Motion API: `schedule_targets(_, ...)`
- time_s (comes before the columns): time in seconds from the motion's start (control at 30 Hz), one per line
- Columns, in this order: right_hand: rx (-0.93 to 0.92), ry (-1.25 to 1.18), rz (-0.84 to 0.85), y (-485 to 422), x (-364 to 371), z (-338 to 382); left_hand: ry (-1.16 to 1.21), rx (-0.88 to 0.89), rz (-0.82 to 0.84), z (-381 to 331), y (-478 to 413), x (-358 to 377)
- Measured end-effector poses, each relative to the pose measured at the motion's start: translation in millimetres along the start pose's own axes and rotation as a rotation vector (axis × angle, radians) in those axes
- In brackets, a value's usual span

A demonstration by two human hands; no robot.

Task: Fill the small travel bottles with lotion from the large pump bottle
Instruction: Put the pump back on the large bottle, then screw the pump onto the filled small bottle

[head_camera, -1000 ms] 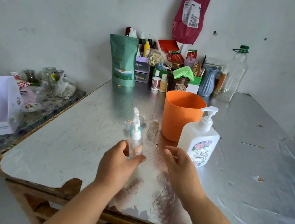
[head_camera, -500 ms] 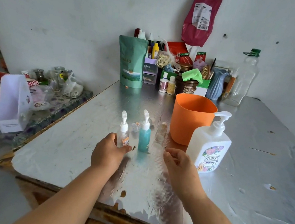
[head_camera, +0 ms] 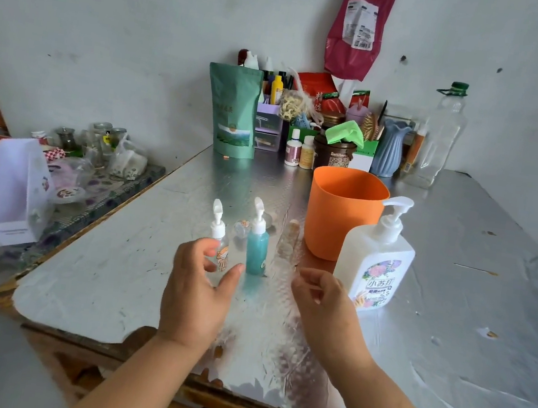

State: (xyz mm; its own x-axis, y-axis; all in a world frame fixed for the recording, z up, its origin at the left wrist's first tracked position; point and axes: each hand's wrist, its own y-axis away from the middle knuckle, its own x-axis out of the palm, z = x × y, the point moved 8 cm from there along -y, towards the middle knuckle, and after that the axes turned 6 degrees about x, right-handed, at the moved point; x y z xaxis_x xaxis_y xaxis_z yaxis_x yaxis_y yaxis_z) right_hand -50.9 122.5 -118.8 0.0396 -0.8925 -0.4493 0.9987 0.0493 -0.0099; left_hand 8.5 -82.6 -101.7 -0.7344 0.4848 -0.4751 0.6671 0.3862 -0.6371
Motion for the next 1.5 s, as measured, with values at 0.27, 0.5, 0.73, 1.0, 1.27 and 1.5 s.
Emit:
schedule_targets(0.27, -0.016, -0.014, 0.005, 7.6, -5.3, -0.2, -0.003, -0.051, 0.340, -25.0, 2.9, 54.5)
schedule_targets(0.5, -0.048, -0.017, -0.007, 15.3, -13.8, 1.9, 0.022, -0.316, 0.284, -10.3, -12.2, 88.0)
schedule_targets(0.73, -0.062, 0.007, -0.001, 18.8, -24.6, 3.8, 0.024, -0.318, 0.253, -11.4, -23.3, 96.0)
schedule_targets(1.0, -0.049, -0.020, -0.116, 7.9, -35.4, 18.7, 0.359, -0.072, 0.473, -61.3, 17.0, 87.4)
schedule_targets(1.27, -0.085, 0.066, -0.079, 5.1, -36.9, 25.7, 0.483, -0.074, 0.592, -55.6, 34.1, 98.2)
schedule_targets(1.5, -0.105, 0.010, -0.039, 5.1, -33.8, 24.7, 0.540, -0.010, 0.581, -61.8, 34.6, 98.7)
